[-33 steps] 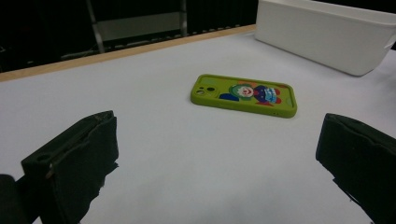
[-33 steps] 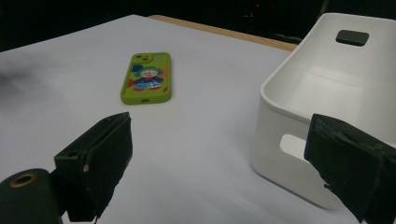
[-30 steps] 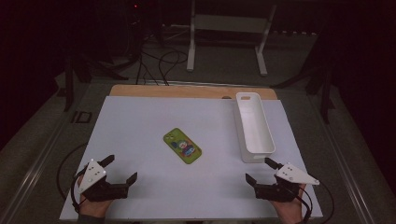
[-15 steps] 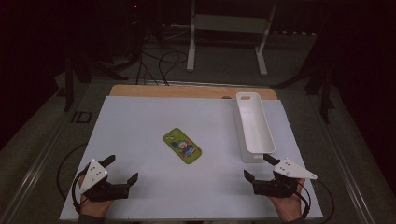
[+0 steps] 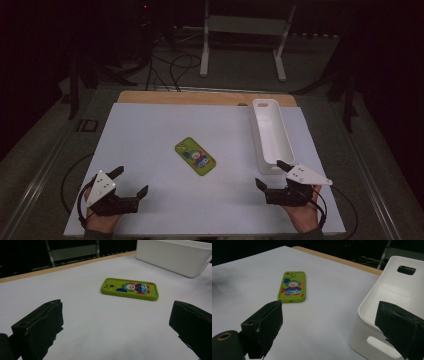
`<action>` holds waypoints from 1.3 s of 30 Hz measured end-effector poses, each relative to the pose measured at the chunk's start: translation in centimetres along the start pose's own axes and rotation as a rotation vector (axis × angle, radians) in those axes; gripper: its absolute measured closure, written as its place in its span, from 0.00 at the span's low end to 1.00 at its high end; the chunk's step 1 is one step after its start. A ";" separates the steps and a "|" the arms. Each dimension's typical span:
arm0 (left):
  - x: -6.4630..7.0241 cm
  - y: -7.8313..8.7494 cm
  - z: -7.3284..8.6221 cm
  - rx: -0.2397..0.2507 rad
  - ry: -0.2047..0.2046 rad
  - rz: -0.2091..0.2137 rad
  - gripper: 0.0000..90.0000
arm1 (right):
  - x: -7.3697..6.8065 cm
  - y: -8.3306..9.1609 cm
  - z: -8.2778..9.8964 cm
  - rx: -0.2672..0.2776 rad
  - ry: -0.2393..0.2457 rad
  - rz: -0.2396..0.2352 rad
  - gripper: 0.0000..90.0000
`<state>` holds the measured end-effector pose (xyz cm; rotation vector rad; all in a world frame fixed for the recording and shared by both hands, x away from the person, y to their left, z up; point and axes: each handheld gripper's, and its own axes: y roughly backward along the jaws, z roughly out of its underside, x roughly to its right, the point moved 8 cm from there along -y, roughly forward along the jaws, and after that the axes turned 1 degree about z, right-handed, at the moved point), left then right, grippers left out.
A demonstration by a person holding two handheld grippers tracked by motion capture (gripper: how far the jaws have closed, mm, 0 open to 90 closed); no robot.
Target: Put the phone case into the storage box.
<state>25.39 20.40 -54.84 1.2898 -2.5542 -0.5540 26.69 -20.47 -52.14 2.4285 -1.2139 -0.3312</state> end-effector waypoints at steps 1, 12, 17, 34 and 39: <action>0.0 0.0 0.0 0.000 -0.001 0.000 0.00 | -0.1 0.0 -0.2 0.000 0.001 -0.002 0.08; 0.0 0.0 0.0 -0.003 -0.002 0.000 0.00 | -0.8 -0.7 -1.5 -0.003 0.027 -0.020 0.08; 0.0 0.0 0.0 -0.004 -0.003 0.001 0.00 | -1.1 -1.1 -2.1 -0.002 0.035 -0.031 0.08; 0.0 0.0 0.0 -0.004 -0.002 -0.001 0.00 | -1.8 -2.0 -3.8 0.006 0.038 -0.072 0.09; 0.0 0.1 0.0 -0.002 0.001 -0.002 0.00 | -2.0 -2.2 -4.0 0.012 0.051 -0.081 0.09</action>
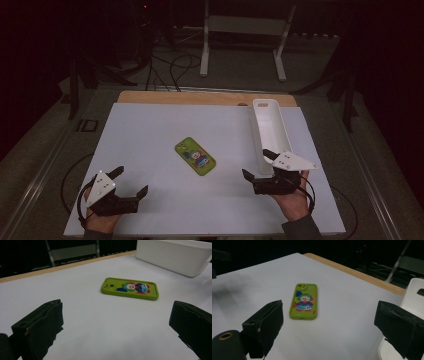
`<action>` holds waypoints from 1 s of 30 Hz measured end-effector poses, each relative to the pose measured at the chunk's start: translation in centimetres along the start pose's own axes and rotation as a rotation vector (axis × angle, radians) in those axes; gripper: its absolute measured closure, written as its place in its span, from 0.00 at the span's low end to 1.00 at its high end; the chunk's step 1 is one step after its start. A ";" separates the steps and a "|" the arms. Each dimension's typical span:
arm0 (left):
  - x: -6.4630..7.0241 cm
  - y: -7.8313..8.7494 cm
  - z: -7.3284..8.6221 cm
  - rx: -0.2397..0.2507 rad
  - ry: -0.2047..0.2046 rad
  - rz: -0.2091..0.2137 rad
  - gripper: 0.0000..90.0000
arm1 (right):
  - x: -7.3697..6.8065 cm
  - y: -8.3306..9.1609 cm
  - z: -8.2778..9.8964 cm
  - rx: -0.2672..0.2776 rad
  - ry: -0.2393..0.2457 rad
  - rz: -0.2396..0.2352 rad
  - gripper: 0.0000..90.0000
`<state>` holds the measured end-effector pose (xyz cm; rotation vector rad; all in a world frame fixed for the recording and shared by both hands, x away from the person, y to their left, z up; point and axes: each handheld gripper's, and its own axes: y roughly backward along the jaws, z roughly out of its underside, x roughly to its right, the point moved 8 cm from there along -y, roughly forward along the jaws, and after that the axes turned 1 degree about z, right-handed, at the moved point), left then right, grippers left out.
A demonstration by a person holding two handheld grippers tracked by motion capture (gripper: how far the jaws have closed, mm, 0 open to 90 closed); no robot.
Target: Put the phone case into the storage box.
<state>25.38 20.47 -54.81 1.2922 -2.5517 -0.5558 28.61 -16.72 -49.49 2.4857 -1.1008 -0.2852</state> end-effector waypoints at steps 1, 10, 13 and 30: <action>0.0 0.0 0.0 0.000 0.000 0.000 0.00 | -0.1 -0.1 -0.1 0.002 0.006 -0.003 0.09; 0.0 0.0 0.0 0.002 0.000 -0.002 0.00 | -0.5 -0.7 -0.7 0.004 0.025 -0.014 0.11; 0.0 0.1 0.0 0.001 -0.001 -0.002 0.00 | -0.8 -1.0 -1.0 0.000 0.038 -0.019 0.11; 0.1 0.0 0.0 -0.005 -0.007 0.000 0.00 | -1.3 -2.2 -2.1 -0.008 0.033 -0.026 0.09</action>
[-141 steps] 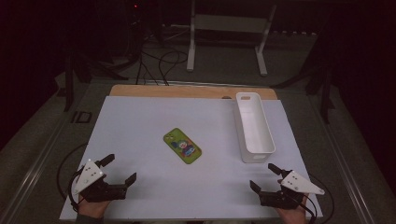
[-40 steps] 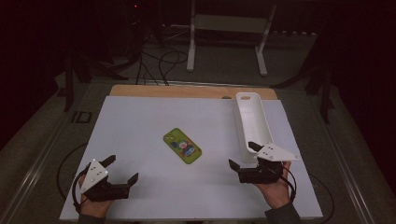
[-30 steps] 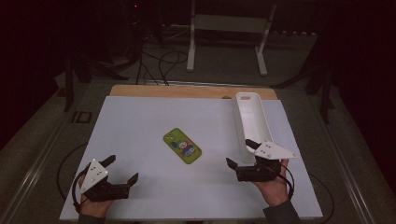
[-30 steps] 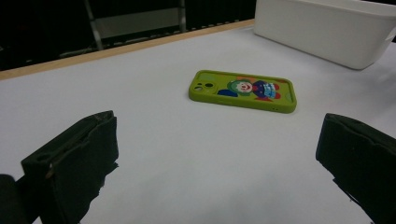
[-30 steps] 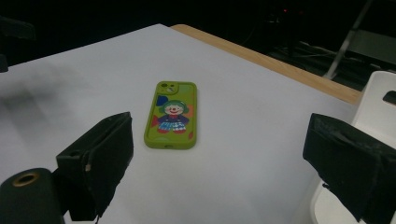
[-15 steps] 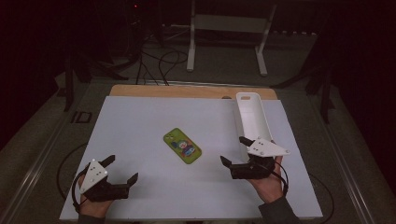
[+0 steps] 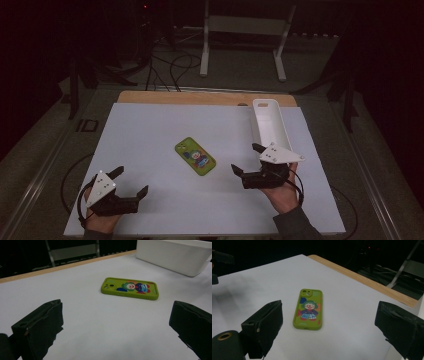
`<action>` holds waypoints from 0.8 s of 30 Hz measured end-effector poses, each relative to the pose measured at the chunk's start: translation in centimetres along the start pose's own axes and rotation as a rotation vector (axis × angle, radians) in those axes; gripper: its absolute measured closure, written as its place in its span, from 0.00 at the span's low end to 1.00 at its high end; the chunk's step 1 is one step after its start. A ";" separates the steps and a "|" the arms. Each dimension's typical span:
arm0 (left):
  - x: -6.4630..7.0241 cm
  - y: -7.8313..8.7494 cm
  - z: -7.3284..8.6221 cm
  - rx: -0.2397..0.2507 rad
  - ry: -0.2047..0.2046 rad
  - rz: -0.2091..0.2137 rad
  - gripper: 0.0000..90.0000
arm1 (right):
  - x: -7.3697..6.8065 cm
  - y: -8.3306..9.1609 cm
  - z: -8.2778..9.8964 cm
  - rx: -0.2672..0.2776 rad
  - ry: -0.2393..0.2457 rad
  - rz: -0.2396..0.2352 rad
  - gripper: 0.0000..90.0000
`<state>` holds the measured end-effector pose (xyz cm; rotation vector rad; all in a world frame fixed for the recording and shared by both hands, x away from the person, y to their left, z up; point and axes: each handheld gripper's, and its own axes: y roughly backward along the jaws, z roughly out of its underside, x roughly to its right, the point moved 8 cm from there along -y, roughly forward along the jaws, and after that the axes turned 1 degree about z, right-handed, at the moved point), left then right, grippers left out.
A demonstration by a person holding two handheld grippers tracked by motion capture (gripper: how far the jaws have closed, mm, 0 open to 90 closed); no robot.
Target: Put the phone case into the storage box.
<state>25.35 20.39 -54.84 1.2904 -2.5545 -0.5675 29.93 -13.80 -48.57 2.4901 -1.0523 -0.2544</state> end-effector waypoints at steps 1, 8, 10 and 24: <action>0.0 0.0 0.0 0.000 0.000 0.000 0.00 | 0.0 -0.1 -0.1 0.001 0.001 -0.002 0.09; 0.1 -0.1 0.0 -0.002 -0.001 0.002 0.00 | -0.3 -0.9 -0.7 -0.009 0.002 -0.016 0.09; 0.1 -0.1 0.0 -0.002 -0.002 0.002 0.00 | -0.2 -1.1 -0.9 -0.010 0.001 -0.017 0.09; 0.1 -0.2 0.1 -0.004 -0.003 0.005 0.00 | -0.2 -2.3 -1.6 -0.046 0.006 -0.019 0.08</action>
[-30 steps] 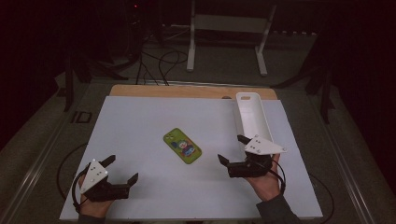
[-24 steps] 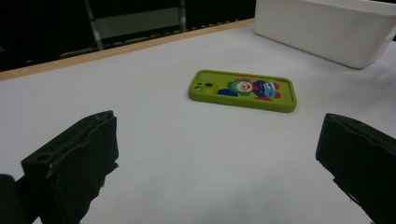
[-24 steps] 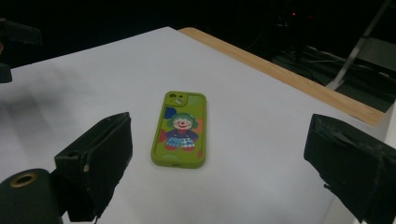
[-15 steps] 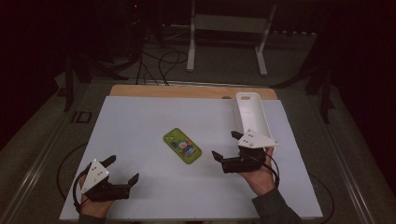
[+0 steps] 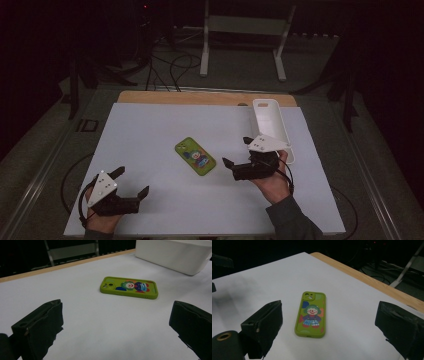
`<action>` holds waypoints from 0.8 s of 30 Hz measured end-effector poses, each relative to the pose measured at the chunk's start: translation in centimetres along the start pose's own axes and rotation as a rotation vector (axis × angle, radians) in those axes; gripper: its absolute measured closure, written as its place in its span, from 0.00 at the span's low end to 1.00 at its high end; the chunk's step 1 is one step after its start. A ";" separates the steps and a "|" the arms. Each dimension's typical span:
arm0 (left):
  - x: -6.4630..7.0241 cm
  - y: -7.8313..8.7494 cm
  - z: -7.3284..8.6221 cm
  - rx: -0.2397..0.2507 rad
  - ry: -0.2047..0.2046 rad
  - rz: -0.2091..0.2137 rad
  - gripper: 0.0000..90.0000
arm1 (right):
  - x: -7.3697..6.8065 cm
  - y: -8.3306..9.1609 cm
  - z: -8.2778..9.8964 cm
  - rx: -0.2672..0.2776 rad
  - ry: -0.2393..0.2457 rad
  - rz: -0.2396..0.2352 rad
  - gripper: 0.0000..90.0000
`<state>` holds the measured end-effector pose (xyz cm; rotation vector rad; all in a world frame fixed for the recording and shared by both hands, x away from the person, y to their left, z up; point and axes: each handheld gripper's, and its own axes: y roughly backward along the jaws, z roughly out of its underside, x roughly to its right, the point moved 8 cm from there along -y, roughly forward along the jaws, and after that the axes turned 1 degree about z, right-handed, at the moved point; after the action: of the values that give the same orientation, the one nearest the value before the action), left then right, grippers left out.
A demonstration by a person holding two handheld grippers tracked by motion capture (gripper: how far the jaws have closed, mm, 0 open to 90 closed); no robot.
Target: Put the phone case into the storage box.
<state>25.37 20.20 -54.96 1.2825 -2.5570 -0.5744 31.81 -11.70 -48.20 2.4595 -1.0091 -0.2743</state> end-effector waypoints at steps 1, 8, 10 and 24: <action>0.0 0.0 0.0 0.000 0.000 0.001 0.00 | 0.0 -0.1 -0.1 -0.001 0.003 0.001 0.08; 0.1 0.0 0.0 0.000 -0.002 0.001 0.00 | 0.0 -0.8 -0.4 -0.019 0.006 -0.001 0.08; 0.1 0.0 0.0 0.000 -0.005 0.002 0.00 | 0.0 -1.1 -0.5 -0.028 0.003 0.000 0.08; 0.2 0.0 0.0 -0.001 -0.003 0.004 0.00 | -0.1 -2.8 -0.7 -0.080 -0.002 -0.007 0.08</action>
<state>25.31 20.05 -54.95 1.2766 -2.5608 -0.5776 33.74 -9.66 -48.95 2.3913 -0.9720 -0.3133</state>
